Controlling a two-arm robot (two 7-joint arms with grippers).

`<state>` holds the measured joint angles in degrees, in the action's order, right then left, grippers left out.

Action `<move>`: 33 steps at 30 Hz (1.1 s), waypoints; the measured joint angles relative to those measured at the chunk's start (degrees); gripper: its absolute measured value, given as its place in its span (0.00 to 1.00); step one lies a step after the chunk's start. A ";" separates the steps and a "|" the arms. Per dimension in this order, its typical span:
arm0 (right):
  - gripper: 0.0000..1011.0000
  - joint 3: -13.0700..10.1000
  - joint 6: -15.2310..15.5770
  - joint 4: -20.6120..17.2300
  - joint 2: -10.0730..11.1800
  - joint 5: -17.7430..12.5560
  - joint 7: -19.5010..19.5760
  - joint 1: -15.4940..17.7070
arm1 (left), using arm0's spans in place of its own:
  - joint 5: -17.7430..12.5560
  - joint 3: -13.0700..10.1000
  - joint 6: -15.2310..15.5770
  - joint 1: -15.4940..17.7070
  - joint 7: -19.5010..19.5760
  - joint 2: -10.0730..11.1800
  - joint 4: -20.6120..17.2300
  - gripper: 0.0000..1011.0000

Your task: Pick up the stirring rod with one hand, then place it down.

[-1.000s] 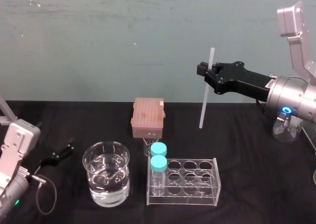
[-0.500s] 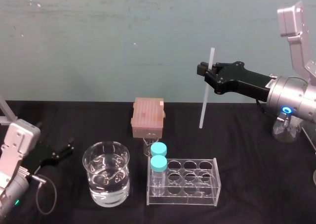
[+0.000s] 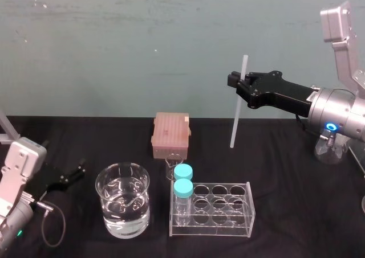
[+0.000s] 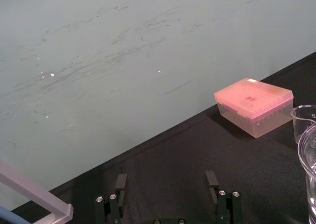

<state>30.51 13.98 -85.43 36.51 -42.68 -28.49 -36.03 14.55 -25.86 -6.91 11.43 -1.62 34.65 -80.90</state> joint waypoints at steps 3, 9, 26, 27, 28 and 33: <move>0.07 0.00 0.00 0.00 0.00 0.00 0.00 0.00 | 0.00 0.00 0.00 0.00 0.00 0.00 0.00 0.99; 0.07 0.00 -0.01 0.00 0.00 0.00 0.00 0.00 | 0.00 0.00 0.00 0.00 0.00 0.00 0.00 0.99; 0.07 0.00 -0.01 0.00 0.00 0.00 0.00 -0.01 | 0.00 0.00 0.00 0.00 0.00 0.00 0.00 0.99; 0.07 0.00 -0.01 0.00 0.00 0.00 0.00 0.00 | 0.00 0.00 0.00 0.00 0.00 0.00 0.00 0.99; 0.07 0.00 -0.01 0.00 0.00 0.00 0.00 0.00 | 0.00 0.00 0.00 0.00 0.00 0.00 0.00 0.99; 0.07 0.00 -0.01 0.00 0.00 0.00 0.00 0.00 | 0.00 0.00 0.00 0.00 0.00 0.00 0.00 0.99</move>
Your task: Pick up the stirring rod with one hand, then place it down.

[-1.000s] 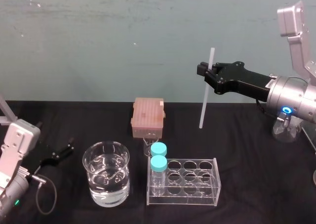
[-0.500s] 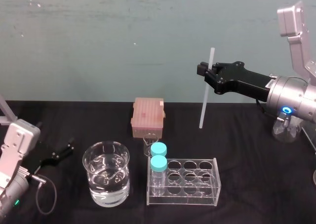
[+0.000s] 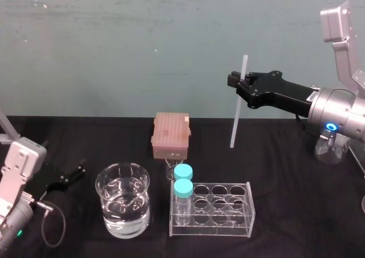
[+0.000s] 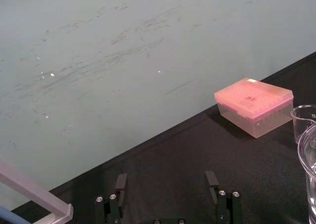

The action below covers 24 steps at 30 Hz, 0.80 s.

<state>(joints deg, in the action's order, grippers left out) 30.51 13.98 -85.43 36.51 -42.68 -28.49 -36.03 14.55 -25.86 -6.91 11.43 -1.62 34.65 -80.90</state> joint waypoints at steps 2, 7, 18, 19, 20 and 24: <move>0.07 0.00 0.00 0.00 0.00 0.00 0.00 0.00 | 0.00 0.00 0.00 0.00 0.00 0.00 0.00 0.99; 0.07 0.00 -0.01 0.01 0.00 0.00 -0.01 0.00 | 0.00 0.00 0.00 0.00 0.00 0.00 0.00 0.99; 0.07 -3.49 0.41 -4.41 2.60 -4.38 -4.11 2.37 | 0.00 0.00 0.00 0.00 0.00 0.00 0.00 0.99; 0.07 -3.53 0.47 -4.86 3.09 -4.57 -4.55 2.61 | 0.00 0.00 0.00 0.00 0.00 0.00 0.00 0.99; 0.07 -3.52 0.48 -5.67 4.10 -4.72 -5.30 3.07 | 0.00 0.00 0.00 0.00 0.00 0.00 0.00 0.99; 0.07 -3.07 0.04 -6.99 6.73 -4.66 -7.26 4.55 | 0.00 0.00 0.00 0.00 0.00 0.00 0.00 0.99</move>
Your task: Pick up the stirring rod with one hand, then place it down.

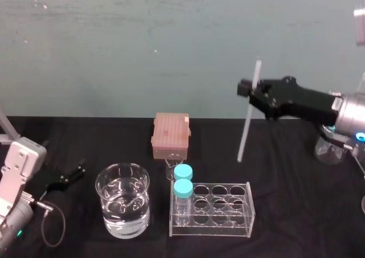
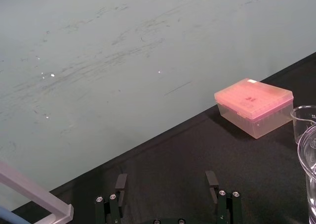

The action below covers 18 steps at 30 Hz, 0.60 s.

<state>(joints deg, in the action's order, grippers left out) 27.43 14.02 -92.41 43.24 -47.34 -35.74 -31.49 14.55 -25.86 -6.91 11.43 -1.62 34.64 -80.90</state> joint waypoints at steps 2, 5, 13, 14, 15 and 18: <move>0.07 0.24 -0.32 -0.19 0.73 0.11 -0.56 0.60 | 0.00 0.00 0.00 0.00 0.00 0.00 0.00 0.99; 0.07 0.85 -1.51 -0.23 1.70 0.73 -1.57 1.82 | 0.00 0.00 0.00 0.00 0.00 0.00 0.00 0.99; 0.07 1.82 -4.20 0.65 1.95 3.00 -2.52 3.76 | 0.00 0.00 0.00 0.00 0.00 0.00 0.00 0.99; 0.07 1.83 -4.30 0.73 1.91 3.05 -2.63 3.88 | 0.00 0.00 0.00 0.00 0.00 0.00 0.00 0.99; 0.07 1.84 -4.37 0.79 1.87 3.09 -2.72 3.99 | 0.00 0.00 0.00 0.00 0.00 0.00 0.00 0.99; 0.07 1.83 -4.42 1.01 1.68 3.06 -3.11 4.35 | 0.00 0.00 0.00 0.00 0.00 0.00 0.00 0.99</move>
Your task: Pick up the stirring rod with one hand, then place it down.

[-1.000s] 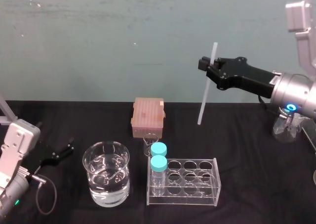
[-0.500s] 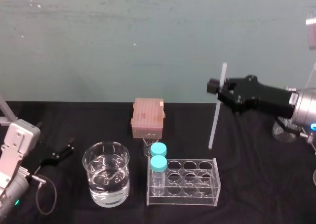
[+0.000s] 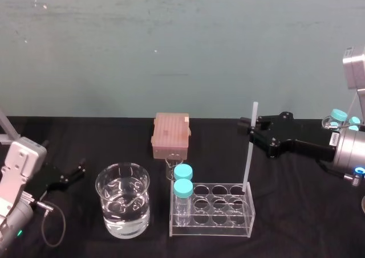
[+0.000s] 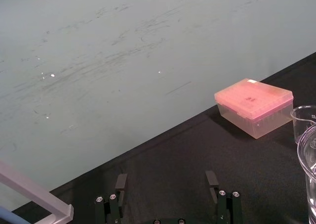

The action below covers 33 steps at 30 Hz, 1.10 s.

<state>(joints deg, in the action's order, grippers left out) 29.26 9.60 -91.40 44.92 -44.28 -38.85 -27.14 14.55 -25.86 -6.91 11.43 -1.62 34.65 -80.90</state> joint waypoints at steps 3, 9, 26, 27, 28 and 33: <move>0.07 -0.12 0.03 0.02 -0.07 -0.29 -0.24 0.16 | 0.00 0.00 0.00 0.00 0.00 0.00 0.00 0.99; 0.07 -0.49 0.33 -0.03 -0.05 -1.06 -0.69 0.41 | 0.00 0.00 0.00 0.00 0.00 0.00 0.00 0.99; 0.07 0.44 0.53 0.69 0.75 -1.80 -2.77 1.40 | 0.00 0.00 0.00 0.00 0.00 0.00 0.00 0.99; 0.07 0.44 0.53 0.69 0.75 -1.80 -2.77 1.40 | 0.00 0.00 0.00 0.00 0.00 0.00 0.00 0.99; 0.07 0.68 0.11 1.10 0.49 -1.63 -3.05 1.39 | 0.00 0.00 0.00 0.00 0.00 0.00 0.00 0.99; 0.07 1.55 -1.56 2.88 -0.84 -0.64 -3.78 0.98 | 0.00 0.00 0.00 0.00 0.00 0.00 0.00 0.99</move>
<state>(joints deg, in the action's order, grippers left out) 30.81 8.04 -88.52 44.08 -44.92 -42.63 -26.15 14.55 -25.86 -6.91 11.43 -1.62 34.65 -80.90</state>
